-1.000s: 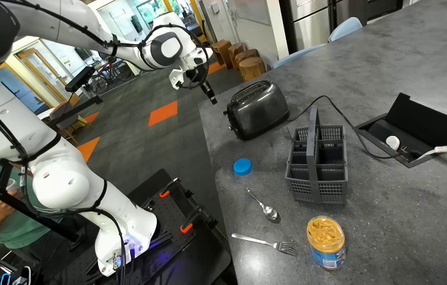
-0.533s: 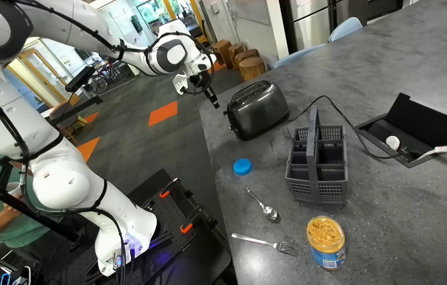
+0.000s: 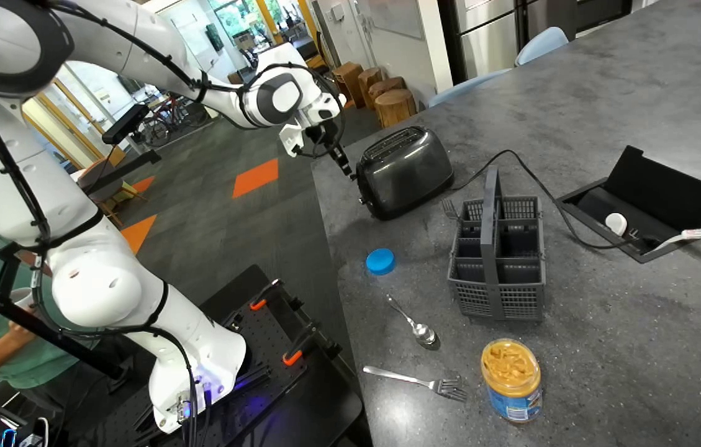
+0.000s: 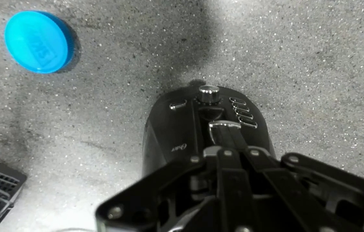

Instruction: Push the lever on the black toaster downwards

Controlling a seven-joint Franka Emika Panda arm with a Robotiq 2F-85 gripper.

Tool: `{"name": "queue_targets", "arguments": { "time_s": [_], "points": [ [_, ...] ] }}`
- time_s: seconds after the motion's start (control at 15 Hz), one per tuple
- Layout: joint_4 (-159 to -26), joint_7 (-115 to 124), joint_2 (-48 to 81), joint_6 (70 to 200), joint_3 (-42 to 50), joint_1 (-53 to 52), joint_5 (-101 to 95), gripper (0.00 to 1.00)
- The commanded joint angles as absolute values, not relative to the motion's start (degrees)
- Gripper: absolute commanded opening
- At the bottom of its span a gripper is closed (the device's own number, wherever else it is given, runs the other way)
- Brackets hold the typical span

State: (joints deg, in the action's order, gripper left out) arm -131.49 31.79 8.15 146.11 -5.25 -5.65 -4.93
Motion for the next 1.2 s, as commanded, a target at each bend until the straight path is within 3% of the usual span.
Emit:
{"name": "queue_targets", "arguments": {
  "time_s": [0.0,1.13],
  "points": [
    [-131.2,34.0,9.2,148.1,-3.5,-7.4,-6.9,0.0],
    [-127.4,30.2,16.4,147.6,-2.7,-7.9,-3.9,0.0]
  ]
}}
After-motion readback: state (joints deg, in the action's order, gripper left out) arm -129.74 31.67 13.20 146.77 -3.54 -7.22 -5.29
